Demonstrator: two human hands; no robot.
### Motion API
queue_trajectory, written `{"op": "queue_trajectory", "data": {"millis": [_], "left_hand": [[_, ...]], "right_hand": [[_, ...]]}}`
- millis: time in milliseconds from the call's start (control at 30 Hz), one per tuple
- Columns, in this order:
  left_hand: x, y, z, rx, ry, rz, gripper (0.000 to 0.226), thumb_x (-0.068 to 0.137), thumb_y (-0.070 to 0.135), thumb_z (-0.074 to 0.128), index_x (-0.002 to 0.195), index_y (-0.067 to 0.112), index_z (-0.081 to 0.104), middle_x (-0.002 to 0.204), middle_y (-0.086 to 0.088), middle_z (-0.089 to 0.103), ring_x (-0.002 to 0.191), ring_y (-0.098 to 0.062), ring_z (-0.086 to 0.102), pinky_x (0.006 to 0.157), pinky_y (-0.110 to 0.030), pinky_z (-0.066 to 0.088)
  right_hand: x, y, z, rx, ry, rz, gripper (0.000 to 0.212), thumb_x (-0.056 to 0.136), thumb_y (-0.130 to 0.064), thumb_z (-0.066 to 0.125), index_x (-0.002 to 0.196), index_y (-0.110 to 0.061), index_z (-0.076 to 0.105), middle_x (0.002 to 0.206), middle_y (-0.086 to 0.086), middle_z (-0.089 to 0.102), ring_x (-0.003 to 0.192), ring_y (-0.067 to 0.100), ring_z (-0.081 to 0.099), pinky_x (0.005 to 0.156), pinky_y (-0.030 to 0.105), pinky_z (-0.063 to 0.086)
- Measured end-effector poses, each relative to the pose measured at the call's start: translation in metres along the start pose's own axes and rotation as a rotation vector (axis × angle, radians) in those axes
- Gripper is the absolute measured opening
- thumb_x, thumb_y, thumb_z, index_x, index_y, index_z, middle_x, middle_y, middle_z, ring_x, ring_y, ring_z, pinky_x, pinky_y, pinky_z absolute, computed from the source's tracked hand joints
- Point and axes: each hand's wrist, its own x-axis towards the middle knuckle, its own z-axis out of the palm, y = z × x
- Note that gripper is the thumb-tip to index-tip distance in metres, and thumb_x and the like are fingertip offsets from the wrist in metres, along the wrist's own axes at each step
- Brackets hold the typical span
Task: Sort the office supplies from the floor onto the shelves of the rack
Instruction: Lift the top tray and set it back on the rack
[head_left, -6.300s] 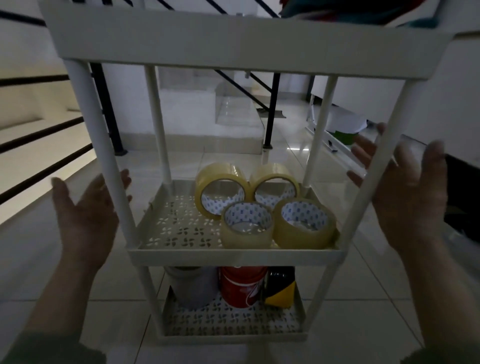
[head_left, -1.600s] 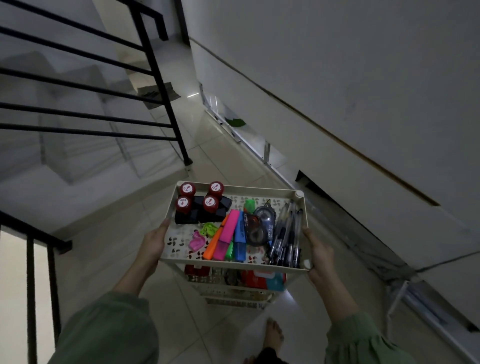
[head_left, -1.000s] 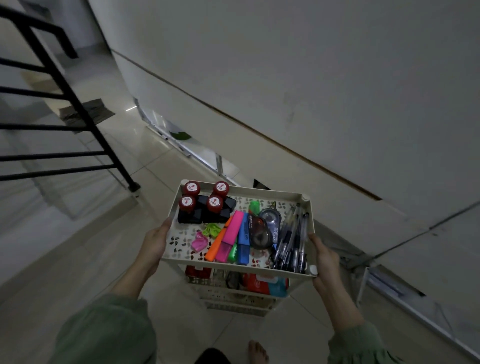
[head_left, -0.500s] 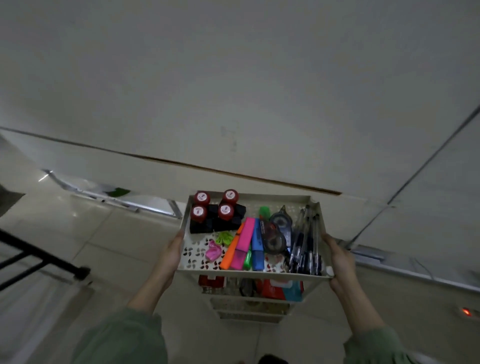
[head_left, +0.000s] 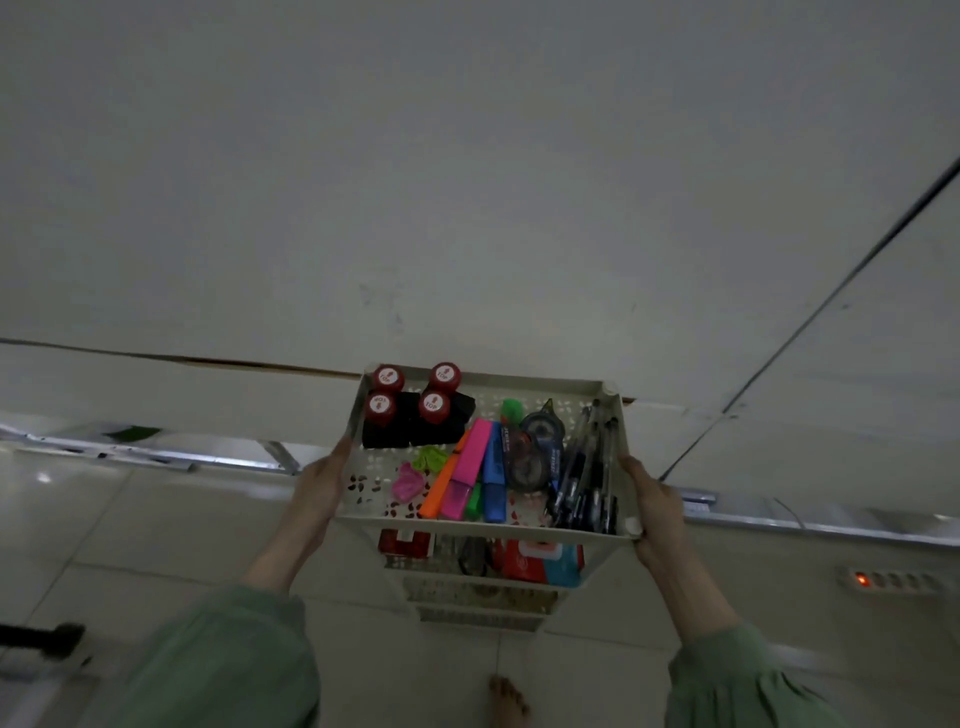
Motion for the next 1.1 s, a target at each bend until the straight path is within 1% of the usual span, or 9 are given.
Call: {"op": "queue_trajectory", "data": {"millis": [100, 167, 233, 300, 400, 533, 667, 867, 1100], "left_hand": [[0.015, 0.01, 0.01, -0.028, -0.007, 0.008, 0.051, 0.095, 0.046, 0.039, 0.124, 0.008, 0.055, 0.122, -0.02, 0.06, 0.112, -0.029, 0.057, 0.09, -0.03, 0.038], [0.026, 0.007, 0.014, -0.002, -0.025, 0.013, 0.039, 0.096, 0.046, 0.037, 0.108, 0.017, 0.06, 0.102, -0.008, 0.068, 0.114, -0.031, 0.057, 0.086, -0.028, 0.037], [0.034, 0.002, 0.017, 0.022, -0.04, -0.008, 0.035, 0.095, 0.047, 0.039, 0.08, 0.024, 0.06, 0.072, 0.007, 0.067, 0.094, -0.024, 0.061, 0.079, -0.029, 0.043], [0.04, 0.006, 0.02, 0.014, -0.024, 0.003, 0.034, 0.095, 0.047, 0.04, 0.07, 0.029, 0.055, 0.07, 0.006, 0.061, 0.075, -0.016, 0.058, 0.073, -0.027, 0.045], [0.052, 0.013, 0.025, 0.071, -0.019, 0.026, 0.038, 0.096, 0.046, 0.039, 0.066, 0.027, 0.053, 0.066, 0.001, 0.056, 0.066, -0.015, 0.053, 0.062, -0.023, 0.04], [0.061, 0.021, 0.03, 0.037, -0.038, 0.01, 0.042, 0.095, 0.044, 0.042, 0.066, 0.018, 0.058, 0.061, 0.003, 0.063, 0.07, -0.021, 0.059, 0.063, -0.024, 0.044], [0.07, 0.029, 0.033, 0.064, -0.056, -0.018, 0.044, 0.093, 0.049, 0.043, 0.066, 0.016, 0.056, 0.068, -0.004, 0.059, 0.067, -0.02, 0.056, 0.065, -0.027, 0.044], [0.081, 0.033, 0.037, 0.074, -0.044, -0.013, 0.045, 0.093, 0.049, 0.043, 0.064, 0.016, 0.052, 0.067, -0.006, 0.055, 0.073, -0.022, 0.055, 0.071, -0.03, 0.042], [0.079, 0.031, 0.038, 0.033, -0.022, 0.017, 0.044, 0.096, 0.045, 0.04, 0.067, 0.014, 0.053, 0.067, -0.005, 0.055, 0.061, -0.016, 0.051, 0.058, -0.024, 0.039]], "right_hand": [[0.015, -0.005, 0.001, -0.001, -0.011, 0.001, 0.021, 0.089, -0.017, 0.061, 0.072, -0.004, 0.059, 0.039, -0.002, 0.059, 0.033, 0.008, 0.055, 0.038, 0.016, 0.045], [0.022, -0.007, 0.001, 0.018, 0.006, 0.015, 0.026, 0.089, -0.017, 0.059, 0.065, -0.006, 0.057, 0.036, -0.003, 0.058, 0.03, 0.007, 0.054, 0.033, 0.013, 0.041], [0.028, -0.009, 0.004, 0.009, 0.027, 0.026, 0.029, 0.088, -0.019, 0.06, 0.063, -0.005, 0.055, 0.037, -0.002, 0.057, 0.03, 0.009, 0.053, 0.034, 0.013, 0.041], [0.031, -0.011, 0.007, 0.001, 0.041, 0.034, 0.03, 0.087, -0.022, 0.062, 0.061, -0.007, 0.055, 0.04, 0.0, 0.056, 0.033, 0.012, 0.052, 0.041, 0.019, 0.044], [0.04, -0.013, 0.011, 0.015, 0.059, 0.022, 0.025, 0.085, -0.022, 0.063, 0.067, -0.005, 0.056, 0.038, -0.002, 0.056, 0.033, 0.012, 0.051, 0.053, 0.027, 0.043], [0.048, -0.018, 0.016, 0.013, 0.106, 0.019, 0.03, 0.086, -0.021, 0.062, 0.061, -0.007, 0.054, 0.033, -0.005, 0.054, 0.028, 0.008, 0.05, 0.037, 0.014, 0.042], [0.052, -0.019, 0.017, 0.004, 0.14, 0.022, 0.027, 0.084, -0.024, 0.064, 0.069, -0.004, 0.055, 0.044, 0.006, 0.051, 0.038, 0.018, 0.048, 0.046, 0.02, 0.041], [0.058, -0.024, 0.017, -0.005, 0.17, -0.009, 0.034, 0.085, -0.022, 0.064, 0.056, -0.009, 0.05, 0.03, -0.008, 0.046, 0.026, 0.006, 0.043, 0.037, 0.013, 0.036], [0.062, -0.03, 0.025, -0.076, 0.152, -0.029, 0.034, 0.086, -0.024, 0.062, 0.058, -0.008, 0.053, 0.051, 0.006, 0.053, 0.031, 0.007, 0.049, 0.036, 0.012, 0.039]]}}
